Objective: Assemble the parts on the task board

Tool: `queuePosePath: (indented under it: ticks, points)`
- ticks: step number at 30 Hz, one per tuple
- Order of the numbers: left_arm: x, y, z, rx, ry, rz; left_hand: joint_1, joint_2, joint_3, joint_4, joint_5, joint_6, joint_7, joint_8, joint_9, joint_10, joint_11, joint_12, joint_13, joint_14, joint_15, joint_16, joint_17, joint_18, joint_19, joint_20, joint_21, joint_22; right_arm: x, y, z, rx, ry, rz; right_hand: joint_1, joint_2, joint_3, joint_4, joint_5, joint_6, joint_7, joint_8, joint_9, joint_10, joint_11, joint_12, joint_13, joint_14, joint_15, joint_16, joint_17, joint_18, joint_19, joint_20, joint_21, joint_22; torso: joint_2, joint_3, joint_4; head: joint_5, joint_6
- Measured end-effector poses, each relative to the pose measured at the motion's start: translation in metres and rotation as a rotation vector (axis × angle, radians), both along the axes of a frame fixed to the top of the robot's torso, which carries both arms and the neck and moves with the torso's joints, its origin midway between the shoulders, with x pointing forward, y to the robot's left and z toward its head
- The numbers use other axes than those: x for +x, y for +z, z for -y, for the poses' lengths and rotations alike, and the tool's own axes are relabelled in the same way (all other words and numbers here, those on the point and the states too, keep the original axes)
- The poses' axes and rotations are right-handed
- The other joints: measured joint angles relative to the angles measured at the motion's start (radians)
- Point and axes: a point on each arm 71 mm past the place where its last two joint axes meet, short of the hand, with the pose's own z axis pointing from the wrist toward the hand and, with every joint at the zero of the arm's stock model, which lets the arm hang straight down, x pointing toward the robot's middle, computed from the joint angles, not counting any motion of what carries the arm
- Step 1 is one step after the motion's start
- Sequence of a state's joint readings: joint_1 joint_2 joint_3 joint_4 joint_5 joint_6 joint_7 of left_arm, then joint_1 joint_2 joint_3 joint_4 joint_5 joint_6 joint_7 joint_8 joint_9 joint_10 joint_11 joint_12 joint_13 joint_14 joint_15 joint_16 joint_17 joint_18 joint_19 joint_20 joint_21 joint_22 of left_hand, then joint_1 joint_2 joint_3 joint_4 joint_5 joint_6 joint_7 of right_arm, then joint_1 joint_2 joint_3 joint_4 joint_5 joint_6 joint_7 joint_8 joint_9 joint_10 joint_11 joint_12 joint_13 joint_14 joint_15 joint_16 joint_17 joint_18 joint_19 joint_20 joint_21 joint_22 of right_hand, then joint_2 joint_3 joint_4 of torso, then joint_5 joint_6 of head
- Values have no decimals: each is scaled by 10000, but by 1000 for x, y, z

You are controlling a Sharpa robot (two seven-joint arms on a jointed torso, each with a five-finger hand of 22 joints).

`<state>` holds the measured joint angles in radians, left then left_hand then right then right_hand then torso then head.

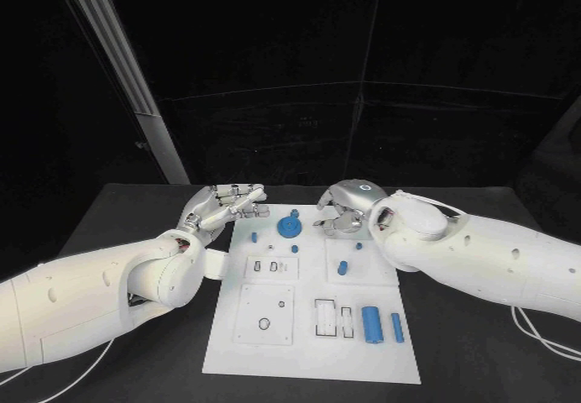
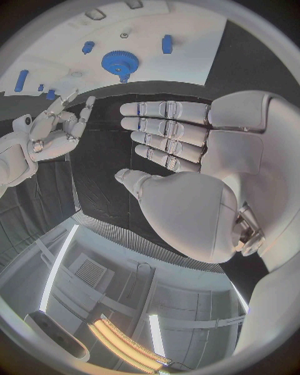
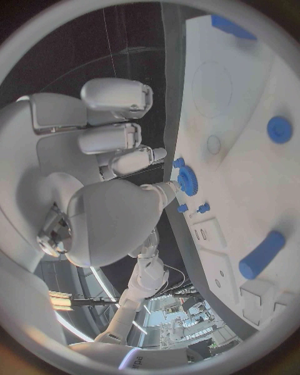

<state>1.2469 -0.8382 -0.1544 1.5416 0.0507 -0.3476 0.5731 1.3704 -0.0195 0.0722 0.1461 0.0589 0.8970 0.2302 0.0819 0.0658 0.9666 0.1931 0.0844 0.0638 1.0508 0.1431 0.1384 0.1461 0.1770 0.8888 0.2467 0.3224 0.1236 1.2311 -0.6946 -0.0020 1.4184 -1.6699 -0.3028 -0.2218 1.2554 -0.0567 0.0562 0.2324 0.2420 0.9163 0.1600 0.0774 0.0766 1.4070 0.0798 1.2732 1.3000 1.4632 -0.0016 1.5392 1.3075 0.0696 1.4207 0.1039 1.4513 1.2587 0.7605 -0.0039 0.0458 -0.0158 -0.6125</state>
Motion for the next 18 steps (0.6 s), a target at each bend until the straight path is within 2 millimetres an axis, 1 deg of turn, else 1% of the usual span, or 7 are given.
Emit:
queuePosePath:
  ticks: [1,4,5,7,9,13,18]
  points:
    - [0,0,-1,8,21,-2,0,0,0,0,0,0,0,0,0,0,0,0,0,0,0,0,0,0,0,0,0,-4,-1,0,12,228,-92,-152,151,0,25,-82,0,0,0,0,1,-41,-41,-12,-42,0,0,0,0,0,0,0,0,-35,-4,0,-9,1,7]
    - [0,0,-2,8,27,-4,0,0,0,0,0,0,0,0,0,0,0,0,0,0,0,0,0,1,0,0,0,-11,-2,0,37,800,-264,-563,542,-74,43,-353,-93,35,-35,0,1,-72,-72,-88,-97,0,0,-52,0,0,0,0,-43,-99,-22,6,-46,-18,35]
    - [0,0,-2,8,27,-5,0,0,0,0,0,0,0,0,0,0,0,0,0,0,0,0,0,0,0,0,0,-11,-2,0,46,1057,-326,-733,607,-106,43,-411,-94,66,-4,0,1,-84,-84,-112,-116,0,0,-53,0,-1,0,0,-43,-122,-27,10,-58,-26,46]
    - [-1,0,-2,6,23,-5,0,0,0,0,0,0,0,0,0,0,0,0,0,0,0,0,-1,0,0,0,0,-11,-3,0,59,1428,-388,-949,701,-101,39,-481,-95,67,-3,0,1,-84,-84,-158,-149,0,0,-53,0,0,-40,-40,-89,-175,-34,18,-89,-60,69]
    - [-1,0,-2,2,17,-6,0,0,0,0,0,0,0,0,0,0,0,0,0,0,0,0,-1,0,0,0,0,-11,-3,0,71,1776,-449,-1125,779,-179,-18,-538,-80,67,-3,0,0,-112,-112,-220,-189,0,0,-53,0,0,-60,-19,-110,-208,-39,34,-121,-124,88]
    - [-1,0,-1,-3,3,-3,0,0,0,0,0,0,0,0,0,0,0,0,0,0,0,0,-1,0,0,0,0,-11,-1,-3,92,2183,-624,-1309,817,-217,-73,-593,-2,67,-3,0,0,-132,-107,-271,-238,0,0,-53,0,-1,-75,-3,-110,-226,-40,53,-151,-244,104]
    - [0,0,-1,-1,-1,-3,0,0,0,0,0,0,0,0,0,0,0,0,0,0,0,1,-1,0,0,0,0,-11,-3,-22,109,2368,-801,-1679,818,-217,-85,-605,54,67,-3,0,-12,-156,-84,-275,-262,0,0,-53,0,0,-76,-4,-110,-240,-39,55,-159,-313,108]
